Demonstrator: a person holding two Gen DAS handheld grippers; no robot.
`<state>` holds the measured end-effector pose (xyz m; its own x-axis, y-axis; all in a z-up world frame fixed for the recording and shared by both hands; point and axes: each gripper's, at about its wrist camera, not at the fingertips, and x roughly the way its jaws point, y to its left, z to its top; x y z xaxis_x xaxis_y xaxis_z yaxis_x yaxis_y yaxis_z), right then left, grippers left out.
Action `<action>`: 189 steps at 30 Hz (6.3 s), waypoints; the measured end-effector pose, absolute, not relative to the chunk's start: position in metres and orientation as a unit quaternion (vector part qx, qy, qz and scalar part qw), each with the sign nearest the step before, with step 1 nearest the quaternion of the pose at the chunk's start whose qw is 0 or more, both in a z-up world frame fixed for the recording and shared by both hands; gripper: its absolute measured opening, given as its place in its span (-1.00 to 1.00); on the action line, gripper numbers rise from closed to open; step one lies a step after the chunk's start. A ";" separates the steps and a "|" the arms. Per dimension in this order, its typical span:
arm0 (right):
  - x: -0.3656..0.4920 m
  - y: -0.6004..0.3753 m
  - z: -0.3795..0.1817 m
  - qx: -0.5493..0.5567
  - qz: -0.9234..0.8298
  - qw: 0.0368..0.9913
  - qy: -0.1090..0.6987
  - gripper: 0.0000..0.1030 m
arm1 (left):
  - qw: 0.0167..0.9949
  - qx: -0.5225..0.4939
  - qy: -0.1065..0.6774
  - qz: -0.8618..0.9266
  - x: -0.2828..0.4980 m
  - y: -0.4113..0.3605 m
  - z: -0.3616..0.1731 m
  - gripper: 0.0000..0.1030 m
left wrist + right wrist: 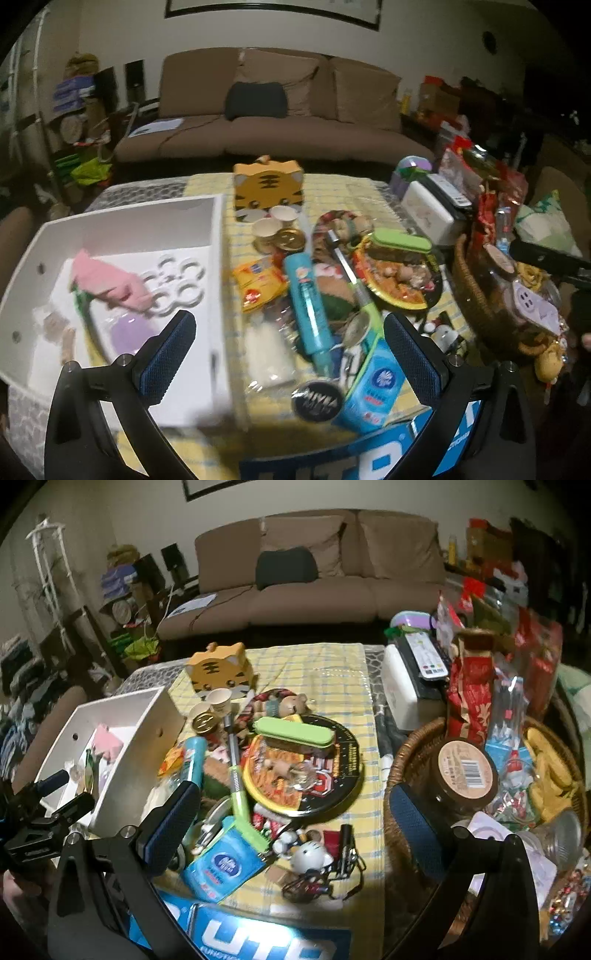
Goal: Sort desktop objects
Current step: 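Reach the right gripper toward the white Hello Kitty figurine, then close the right gripper on the Hello Kitty figurine and lift it, then carry the figurine with the right gripper into the white box and release, then withdraw the right gripper from the box back over the table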
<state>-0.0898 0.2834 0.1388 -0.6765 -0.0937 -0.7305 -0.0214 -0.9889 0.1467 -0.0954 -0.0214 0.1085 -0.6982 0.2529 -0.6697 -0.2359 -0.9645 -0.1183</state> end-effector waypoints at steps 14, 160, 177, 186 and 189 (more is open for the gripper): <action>-0.096 0.280 0.067 0.439 -0.889 0.066 -0.116 0.57 | 0.219 -0.407 0.001 0.887 -0.102 0.021 0.056 1.00; -0.267 -0.019 0.068 0.589 -0.764 0.262 0.019 0.12 | 0.122 -0.641 -0.198 0.731 -0.221 -0.148 -0.032 0.35; -0.222 -0.045 0.071 0.579 -0.764 0.263 0.104 0.12 | 0.122 -0.592 -0.124 0.787 -0.164 -0.194 0.039 0.40; -0.174 -0.053 0.076 0.558 -0.773 0.257 0.157 0.11 | 0.097 -0.565 -0.062 0.817 -0.128 -0.192 0.052 0.42; -0.161 -0.052 0.081 0.552 -0.777 0.256 0.162 0.11 | 0.092 -0.559 -0.059 0.822 -0.117 -0.193 0.056 0.48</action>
<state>-0.1607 -0.0516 0.0809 -0.2599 -0.2197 -0.9403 0.5764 -0.8166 0.0314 -0.1172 -0.1933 0.0559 -0.3589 0.2167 -0.9079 -0.0859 -0.9762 -0.1990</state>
